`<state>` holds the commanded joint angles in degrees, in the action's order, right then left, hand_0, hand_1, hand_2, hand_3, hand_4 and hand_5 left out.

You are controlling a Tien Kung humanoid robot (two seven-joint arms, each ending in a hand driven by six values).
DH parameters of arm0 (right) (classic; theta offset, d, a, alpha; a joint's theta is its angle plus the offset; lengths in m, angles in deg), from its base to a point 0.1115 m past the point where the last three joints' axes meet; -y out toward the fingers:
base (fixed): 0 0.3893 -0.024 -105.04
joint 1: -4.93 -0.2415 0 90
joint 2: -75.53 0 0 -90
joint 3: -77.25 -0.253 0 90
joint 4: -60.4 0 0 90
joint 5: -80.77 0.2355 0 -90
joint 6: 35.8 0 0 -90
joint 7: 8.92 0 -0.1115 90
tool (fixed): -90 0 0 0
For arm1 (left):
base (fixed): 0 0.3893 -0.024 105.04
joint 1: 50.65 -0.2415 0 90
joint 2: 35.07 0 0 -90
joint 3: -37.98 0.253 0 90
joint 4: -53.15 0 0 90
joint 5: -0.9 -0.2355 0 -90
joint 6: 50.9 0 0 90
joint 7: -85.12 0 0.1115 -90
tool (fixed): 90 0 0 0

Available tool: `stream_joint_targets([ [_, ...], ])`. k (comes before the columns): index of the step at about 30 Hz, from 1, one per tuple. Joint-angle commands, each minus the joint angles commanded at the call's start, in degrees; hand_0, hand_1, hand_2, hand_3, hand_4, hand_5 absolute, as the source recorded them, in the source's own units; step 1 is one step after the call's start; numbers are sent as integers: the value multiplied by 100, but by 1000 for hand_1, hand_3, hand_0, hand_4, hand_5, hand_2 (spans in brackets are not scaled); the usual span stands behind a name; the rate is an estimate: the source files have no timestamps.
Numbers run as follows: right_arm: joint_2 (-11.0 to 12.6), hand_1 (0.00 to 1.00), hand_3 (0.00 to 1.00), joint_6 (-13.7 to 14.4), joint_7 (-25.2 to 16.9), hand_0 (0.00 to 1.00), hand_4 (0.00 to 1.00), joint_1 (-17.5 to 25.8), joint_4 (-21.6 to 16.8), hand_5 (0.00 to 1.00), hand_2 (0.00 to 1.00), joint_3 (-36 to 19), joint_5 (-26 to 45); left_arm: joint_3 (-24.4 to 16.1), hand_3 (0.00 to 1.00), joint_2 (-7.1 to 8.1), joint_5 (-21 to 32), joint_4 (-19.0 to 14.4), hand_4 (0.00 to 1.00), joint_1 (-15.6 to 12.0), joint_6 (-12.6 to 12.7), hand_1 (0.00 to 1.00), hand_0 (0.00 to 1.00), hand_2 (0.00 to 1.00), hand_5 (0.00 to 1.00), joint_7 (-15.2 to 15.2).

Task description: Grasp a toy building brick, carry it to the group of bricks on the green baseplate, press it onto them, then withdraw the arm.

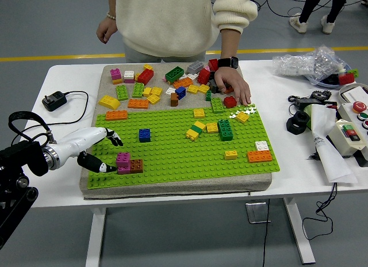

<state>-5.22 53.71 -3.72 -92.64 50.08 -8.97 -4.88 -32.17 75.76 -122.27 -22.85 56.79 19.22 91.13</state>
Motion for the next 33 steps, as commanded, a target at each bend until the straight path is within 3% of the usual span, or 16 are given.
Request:
stream_joint_targets([
  [11,1,676,737,1,1,761,998,-3,0,683,718,-1,-3,135,729,-44,43,160,940,27,-52,832,896,741,225,-8],
  [33,8,676,737,11,-9,761,998,0,0,683,718,-4,32,52,733,43,6,-206,977,-156,-215,834,900,736,244,-49],
])
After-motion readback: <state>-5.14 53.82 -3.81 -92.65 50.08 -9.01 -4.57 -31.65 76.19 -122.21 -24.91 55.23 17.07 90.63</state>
